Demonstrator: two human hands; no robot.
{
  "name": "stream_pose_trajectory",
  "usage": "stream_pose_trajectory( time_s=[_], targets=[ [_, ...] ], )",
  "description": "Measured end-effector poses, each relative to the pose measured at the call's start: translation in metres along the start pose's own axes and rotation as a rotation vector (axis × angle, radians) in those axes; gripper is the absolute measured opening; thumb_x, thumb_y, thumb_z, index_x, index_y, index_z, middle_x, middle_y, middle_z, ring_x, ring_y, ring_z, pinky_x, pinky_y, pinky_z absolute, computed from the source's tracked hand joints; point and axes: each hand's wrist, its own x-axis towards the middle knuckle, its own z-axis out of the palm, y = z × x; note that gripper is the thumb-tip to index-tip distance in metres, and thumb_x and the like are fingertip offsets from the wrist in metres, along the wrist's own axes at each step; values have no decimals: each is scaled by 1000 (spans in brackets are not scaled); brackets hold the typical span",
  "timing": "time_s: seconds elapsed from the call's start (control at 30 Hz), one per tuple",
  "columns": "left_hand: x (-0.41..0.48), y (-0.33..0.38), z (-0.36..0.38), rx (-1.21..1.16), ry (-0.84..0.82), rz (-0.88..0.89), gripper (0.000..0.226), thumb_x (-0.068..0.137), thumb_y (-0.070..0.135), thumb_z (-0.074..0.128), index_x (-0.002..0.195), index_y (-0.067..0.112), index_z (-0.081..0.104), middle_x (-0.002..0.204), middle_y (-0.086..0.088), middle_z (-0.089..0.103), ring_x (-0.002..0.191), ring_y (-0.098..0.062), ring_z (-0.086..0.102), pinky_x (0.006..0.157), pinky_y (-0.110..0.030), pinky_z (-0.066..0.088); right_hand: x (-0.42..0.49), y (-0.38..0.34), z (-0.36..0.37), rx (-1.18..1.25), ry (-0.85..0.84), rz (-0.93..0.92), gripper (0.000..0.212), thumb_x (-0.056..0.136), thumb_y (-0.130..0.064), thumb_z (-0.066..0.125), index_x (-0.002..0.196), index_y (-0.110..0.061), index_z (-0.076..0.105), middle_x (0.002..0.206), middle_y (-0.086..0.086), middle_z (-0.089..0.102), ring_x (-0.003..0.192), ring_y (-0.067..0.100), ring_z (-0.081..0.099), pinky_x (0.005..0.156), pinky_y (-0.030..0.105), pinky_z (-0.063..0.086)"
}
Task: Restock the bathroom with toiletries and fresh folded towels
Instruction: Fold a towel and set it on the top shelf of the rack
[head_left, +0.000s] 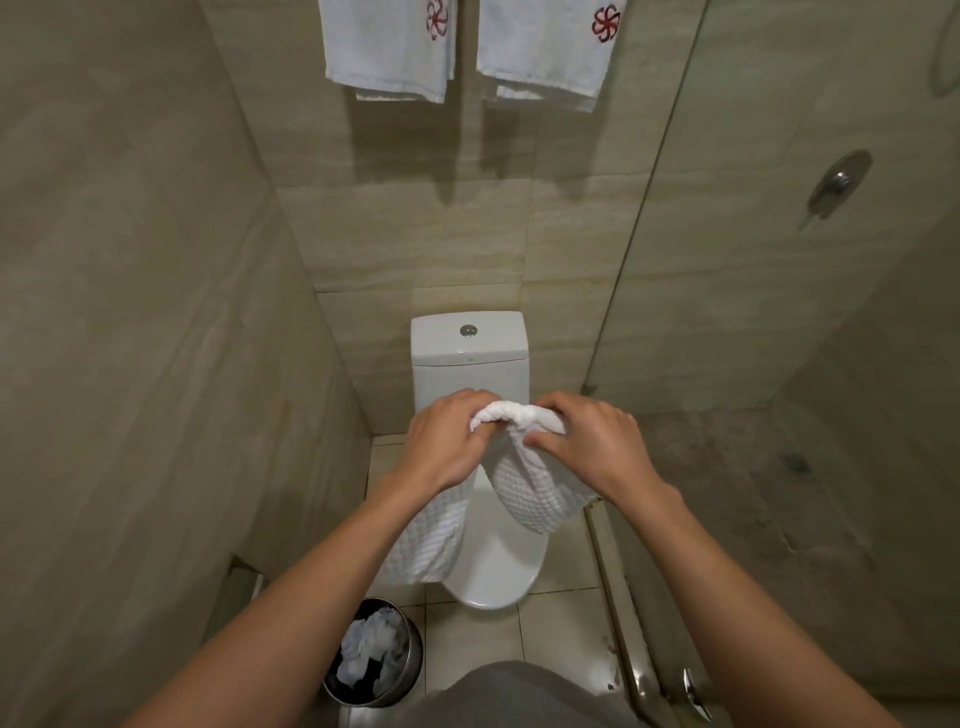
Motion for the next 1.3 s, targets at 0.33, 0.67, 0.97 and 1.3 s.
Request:
stream_pose_trajectory(
  time_s=[0.33,0.67,0.97,1.3],
  targets=[
    [-12,-3,3,266,-245,-323,25,87,50,52,92,26,57,94,4,67,92,-26,62,69,-35,35,2,-3,11,55,62,-97,5,89,-25,64,94,-26,65,89,-11,60,87,16,56,63,35,41],
    [-4,5,12,67,-2,-531,28,86,45,54,78,18,55,81,2,62,79,-27,57,61,-32,35,-7,2,16,-73,-33,84,21,88,-47,61,93,-26,63,89,-6,66,81,20,63,68,36,49],
    [-12,10,18,-707,-95,-816,42,76,49,64,101,16,59,96,-3,71,87,-20,70,79,-38,59,-18,-1,51,195,-207,113,33,89,-50,49,74,-23,61,65,-5,64,61,14,58,59,36,49],
    [-22,-3,32,-756,-11,-683,19,86,33,63,91,15,66,85,-10,69,78,-21,66,69,-36,53,-22,0,55,257,-176,111,22,94,-48,47,92,-31,61,71,-7,64,65,15,59,56,31,43]
  ],
)
